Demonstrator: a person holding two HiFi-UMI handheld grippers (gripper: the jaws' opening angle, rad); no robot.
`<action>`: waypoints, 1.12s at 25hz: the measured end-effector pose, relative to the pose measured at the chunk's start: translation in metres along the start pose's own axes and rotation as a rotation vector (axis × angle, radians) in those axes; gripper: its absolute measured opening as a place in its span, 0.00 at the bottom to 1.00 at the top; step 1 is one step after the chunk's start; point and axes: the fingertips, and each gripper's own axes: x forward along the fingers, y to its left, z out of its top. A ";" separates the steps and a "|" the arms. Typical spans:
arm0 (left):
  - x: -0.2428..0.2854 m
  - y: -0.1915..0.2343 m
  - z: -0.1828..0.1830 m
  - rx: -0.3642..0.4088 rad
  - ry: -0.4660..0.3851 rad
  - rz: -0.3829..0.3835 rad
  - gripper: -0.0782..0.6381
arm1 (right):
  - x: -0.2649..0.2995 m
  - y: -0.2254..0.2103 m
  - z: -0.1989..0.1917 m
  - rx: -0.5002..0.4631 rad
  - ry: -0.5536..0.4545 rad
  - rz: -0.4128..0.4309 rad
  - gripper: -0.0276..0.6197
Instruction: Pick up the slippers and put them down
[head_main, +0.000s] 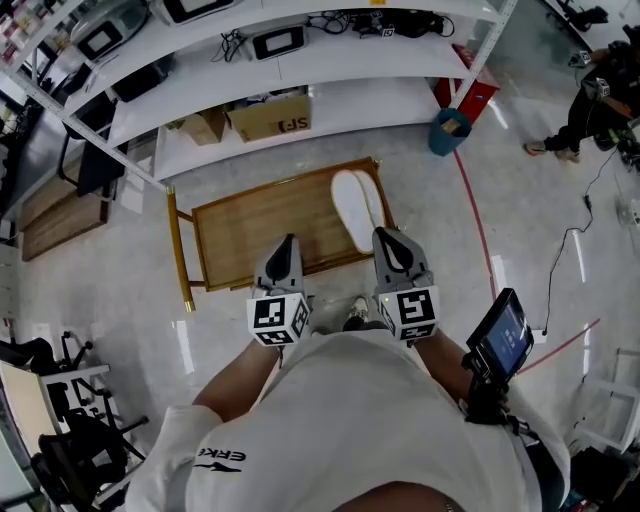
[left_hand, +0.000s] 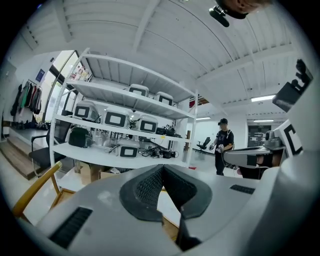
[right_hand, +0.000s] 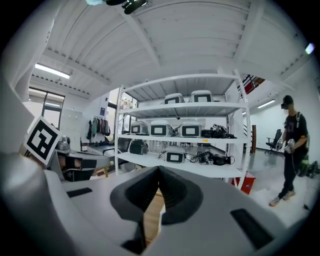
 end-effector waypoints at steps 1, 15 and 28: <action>-0.004 0.000 0.002 -0.002 -0.007 -0.004 0.11 | -0.003 0.005 0.003 -0.008 -0.006 0.000 0.05; -0.057 0.007 0.000 -0.003 -0.018 -0.055 0.11 | -0.038 0.061 0.016 -0.039 -0.038 -0.033 0.05; -0.069 0.007 0.001 -0.003 -0.022 -0.075 0.11 | -0.050 0.072 0.019 -0.042 -0.046 -0.057 0.05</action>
